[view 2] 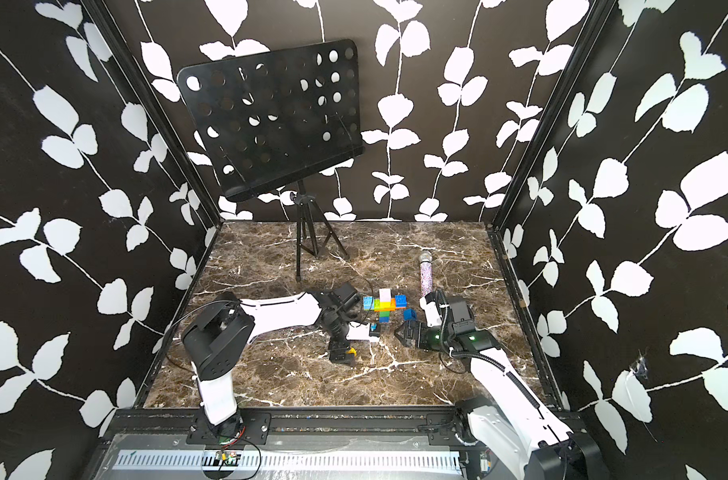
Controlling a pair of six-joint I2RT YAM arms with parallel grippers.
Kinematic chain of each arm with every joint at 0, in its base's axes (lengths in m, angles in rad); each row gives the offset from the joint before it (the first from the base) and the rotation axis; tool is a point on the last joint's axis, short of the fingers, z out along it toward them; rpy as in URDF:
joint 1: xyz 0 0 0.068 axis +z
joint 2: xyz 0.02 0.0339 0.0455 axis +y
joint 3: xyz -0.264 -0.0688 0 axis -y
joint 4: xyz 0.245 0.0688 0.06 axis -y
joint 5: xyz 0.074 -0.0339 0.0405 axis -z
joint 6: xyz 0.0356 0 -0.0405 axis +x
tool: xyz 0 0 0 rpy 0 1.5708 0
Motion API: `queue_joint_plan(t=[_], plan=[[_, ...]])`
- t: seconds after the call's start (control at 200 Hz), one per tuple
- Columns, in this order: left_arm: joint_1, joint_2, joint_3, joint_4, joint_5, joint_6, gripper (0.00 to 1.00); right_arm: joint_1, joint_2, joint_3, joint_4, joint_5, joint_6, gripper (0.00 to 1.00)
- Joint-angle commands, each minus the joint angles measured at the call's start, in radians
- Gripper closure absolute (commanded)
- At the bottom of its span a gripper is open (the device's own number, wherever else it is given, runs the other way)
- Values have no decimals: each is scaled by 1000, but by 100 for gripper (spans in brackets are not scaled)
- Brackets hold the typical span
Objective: Assemble a fork with lego
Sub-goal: Pick up the lego brick from the center of the board.
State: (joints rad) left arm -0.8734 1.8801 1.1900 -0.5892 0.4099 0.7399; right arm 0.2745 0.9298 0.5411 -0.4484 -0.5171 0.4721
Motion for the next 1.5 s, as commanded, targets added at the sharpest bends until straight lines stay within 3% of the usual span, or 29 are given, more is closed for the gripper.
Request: queue_joint_plan(t=[0.0,0.25,0.67,0.79,0.955,1.04,1.245,1.495], plan=[[5,-30,-28,-55,34,-10,1,-6,7,-9,29,-8,7,2],[-8,-63,-57,-91,58,-60,17,-5,8,-20,31,5,5,2],[-53,-243,-247,95,52,-312,28,-8,25,-29,40,-3,2,2],[-62,-274,-280,148,5,-363,30,-7,21,-32,42,-16,-1,2],[-64,-296,-299,232,-103,-329,25,-8,30,-33,54,-27,0,2],[-64,-257,-261,190,-128,-263,25,-6,26,-33,47,-26,-1,3],[-65,-199,-196,66,-102,-180,31,-7,7,-40,37,-12,5,3],[-65,-195,-202,59,-49,-171,35,-7,42,-46,55,-13,8,3]])
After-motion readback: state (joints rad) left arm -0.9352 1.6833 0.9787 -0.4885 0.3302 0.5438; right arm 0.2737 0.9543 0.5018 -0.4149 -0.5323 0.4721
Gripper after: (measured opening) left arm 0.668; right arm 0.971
